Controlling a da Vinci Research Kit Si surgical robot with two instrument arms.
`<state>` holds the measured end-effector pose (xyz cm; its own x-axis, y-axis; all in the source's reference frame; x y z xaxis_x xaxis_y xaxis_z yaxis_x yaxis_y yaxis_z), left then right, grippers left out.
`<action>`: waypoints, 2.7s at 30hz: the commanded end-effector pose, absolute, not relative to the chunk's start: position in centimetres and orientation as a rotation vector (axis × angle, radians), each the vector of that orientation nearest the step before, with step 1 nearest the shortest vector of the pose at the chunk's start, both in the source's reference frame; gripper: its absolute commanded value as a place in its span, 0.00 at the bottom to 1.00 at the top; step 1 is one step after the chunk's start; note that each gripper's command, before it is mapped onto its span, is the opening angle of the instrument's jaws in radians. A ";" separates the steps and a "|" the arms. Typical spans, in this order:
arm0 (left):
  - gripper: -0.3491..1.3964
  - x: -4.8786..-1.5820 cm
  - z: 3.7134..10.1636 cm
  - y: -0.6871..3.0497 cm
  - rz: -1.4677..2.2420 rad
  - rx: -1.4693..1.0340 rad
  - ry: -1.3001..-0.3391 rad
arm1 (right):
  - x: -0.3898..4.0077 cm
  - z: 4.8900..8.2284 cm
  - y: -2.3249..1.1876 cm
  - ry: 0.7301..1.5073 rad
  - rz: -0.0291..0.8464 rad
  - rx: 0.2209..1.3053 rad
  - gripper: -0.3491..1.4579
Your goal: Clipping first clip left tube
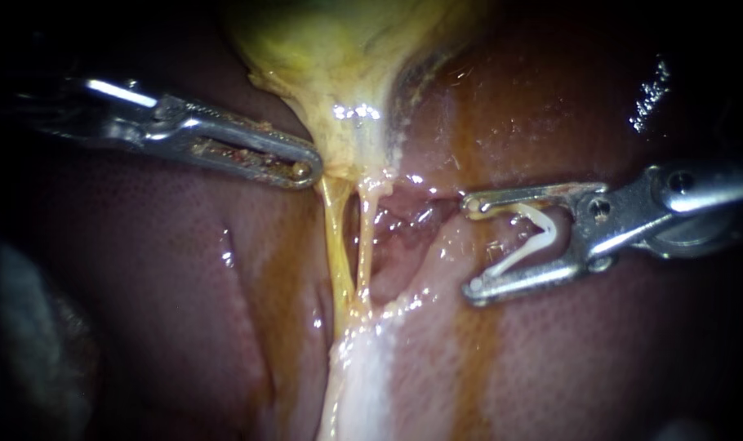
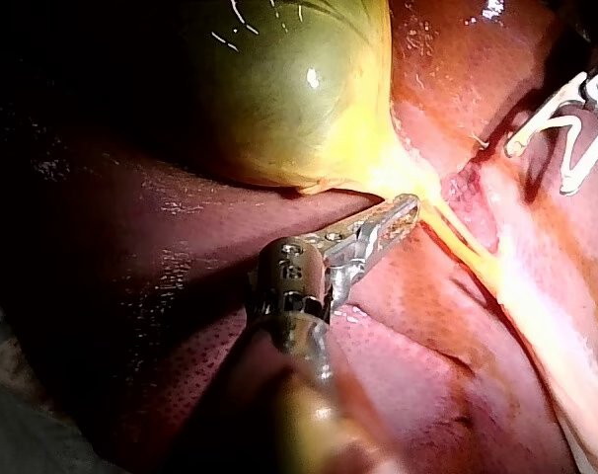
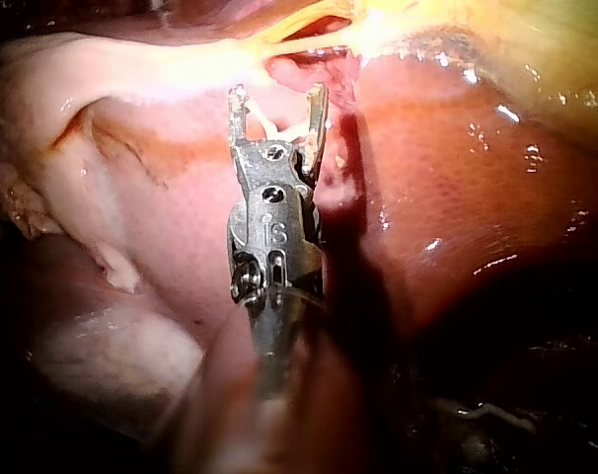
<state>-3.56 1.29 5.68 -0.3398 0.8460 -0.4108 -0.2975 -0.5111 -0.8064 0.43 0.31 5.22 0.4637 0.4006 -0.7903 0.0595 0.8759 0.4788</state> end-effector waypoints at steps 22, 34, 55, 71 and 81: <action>0.00 -3.12 5.17 1.39 1.901 -1.103 -0.813 | 0.87 5.13 0.23 1.123 0.300 0.544 0.47; 0.00 -3.12 5.17 1.40 1.901 -1.102 -0.813 | 1.63 5.46 0.01 1.110 0.368 0.642 0.46; 0.00 -3.13 5.11 1.37 1.904 -1.105 -0.810 | 1.75 5.99 -0.01 1.101 0.362 0.692 0.47; 0.00 -3.15 5.11 1.38 1.903 -1.104 -0.809 | 2.12 5.94 -0.17 1.176 0.282 0.760 0.45; 0.00 -3.13 5.13 1.40 1.904 -1.105 -0.811 | 2.17 5.67 -0.32 1.215 0.267 0.787 0.46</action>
<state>-3.13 1.40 5.13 -0.3223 0.8565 -0.4032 -0.3040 -0.4970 -0.8128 2.17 -0.34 5.63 0.3512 0.5801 -0.7350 0.2213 0.7113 0.6671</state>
